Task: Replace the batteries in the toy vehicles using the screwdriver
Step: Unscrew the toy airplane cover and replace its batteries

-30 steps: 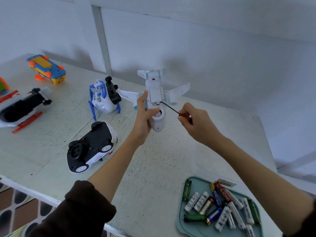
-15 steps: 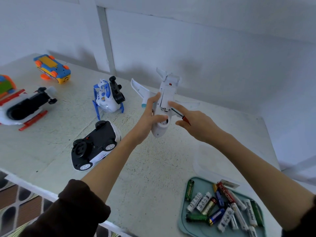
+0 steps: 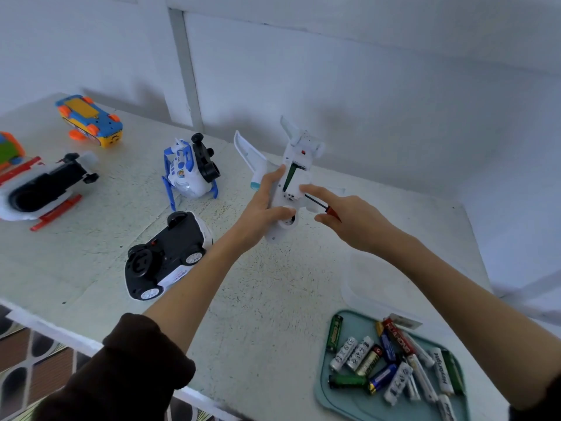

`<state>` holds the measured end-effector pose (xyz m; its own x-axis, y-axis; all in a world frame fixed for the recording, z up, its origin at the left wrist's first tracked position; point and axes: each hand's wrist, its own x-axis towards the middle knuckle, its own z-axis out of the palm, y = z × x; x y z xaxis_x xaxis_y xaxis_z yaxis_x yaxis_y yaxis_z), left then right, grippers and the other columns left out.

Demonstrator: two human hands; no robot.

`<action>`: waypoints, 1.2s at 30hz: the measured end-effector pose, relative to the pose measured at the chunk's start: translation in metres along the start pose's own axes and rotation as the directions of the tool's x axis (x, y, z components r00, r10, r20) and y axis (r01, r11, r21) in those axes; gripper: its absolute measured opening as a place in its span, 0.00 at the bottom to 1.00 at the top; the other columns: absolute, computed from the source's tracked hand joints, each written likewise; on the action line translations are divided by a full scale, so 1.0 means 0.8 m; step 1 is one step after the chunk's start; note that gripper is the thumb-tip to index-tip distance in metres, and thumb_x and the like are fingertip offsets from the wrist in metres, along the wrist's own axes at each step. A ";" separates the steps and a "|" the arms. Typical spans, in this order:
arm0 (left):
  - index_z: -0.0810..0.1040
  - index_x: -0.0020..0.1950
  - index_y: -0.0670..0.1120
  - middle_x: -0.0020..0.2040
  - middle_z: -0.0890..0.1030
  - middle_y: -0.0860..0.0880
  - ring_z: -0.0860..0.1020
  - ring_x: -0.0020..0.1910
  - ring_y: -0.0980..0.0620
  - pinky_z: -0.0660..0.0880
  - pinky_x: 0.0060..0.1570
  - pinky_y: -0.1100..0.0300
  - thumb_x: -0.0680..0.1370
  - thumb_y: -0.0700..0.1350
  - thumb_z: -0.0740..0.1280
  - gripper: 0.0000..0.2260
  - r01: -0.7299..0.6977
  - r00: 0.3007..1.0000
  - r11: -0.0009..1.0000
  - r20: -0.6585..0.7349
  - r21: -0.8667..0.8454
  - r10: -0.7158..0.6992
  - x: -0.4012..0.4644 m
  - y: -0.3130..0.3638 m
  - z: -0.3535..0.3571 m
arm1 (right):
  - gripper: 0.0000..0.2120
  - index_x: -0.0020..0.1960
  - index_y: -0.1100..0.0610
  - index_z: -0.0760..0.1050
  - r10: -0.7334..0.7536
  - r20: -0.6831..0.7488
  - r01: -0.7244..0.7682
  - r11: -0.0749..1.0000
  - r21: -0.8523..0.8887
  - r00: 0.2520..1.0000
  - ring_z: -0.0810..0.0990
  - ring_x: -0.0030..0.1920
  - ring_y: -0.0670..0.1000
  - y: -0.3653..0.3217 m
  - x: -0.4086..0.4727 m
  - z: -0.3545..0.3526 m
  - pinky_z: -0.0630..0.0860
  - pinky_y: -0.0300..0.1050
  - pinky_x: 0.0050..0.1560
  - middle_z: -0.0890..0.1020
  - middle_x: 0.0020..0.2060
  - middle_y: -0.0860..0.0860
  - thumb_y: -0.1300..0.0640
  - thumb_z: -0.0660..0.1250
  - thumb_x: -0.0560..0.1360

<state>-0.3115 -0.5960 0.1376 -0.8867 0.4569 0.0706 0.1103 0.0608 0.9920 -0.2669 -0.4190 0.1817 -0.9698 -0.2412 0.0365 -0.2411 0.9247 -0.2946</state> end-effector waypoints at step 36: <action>0.54 0.75 0.50 0.69 0.68 0.44 0.76 0.51 0.56 0.75 0.44 0.69 0.76 0.31 0.63 0.32 -0.132 0.974 0.988 -0.196 -0.078 0.114 0.001 0.019 -0.006 | 0.29 0.73 0.55 0.55 0.206 0.633 -0.129 0.978 -0.166 0.746 0.69 0.26 0.47 -0.038 -0.021 -0.002 0.68 0.38 0.25 0.74 0.34 0.52 0.51 0.64 0.77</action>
<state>-0.3127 -0.5988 0.1530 -0.9388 0.2784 0.2026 0.1908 -0.0691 0.9792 -0.2436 -0.4426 0.1911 -0.7495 -0.1759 -0.6382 -0.1168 0.9841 -0.1340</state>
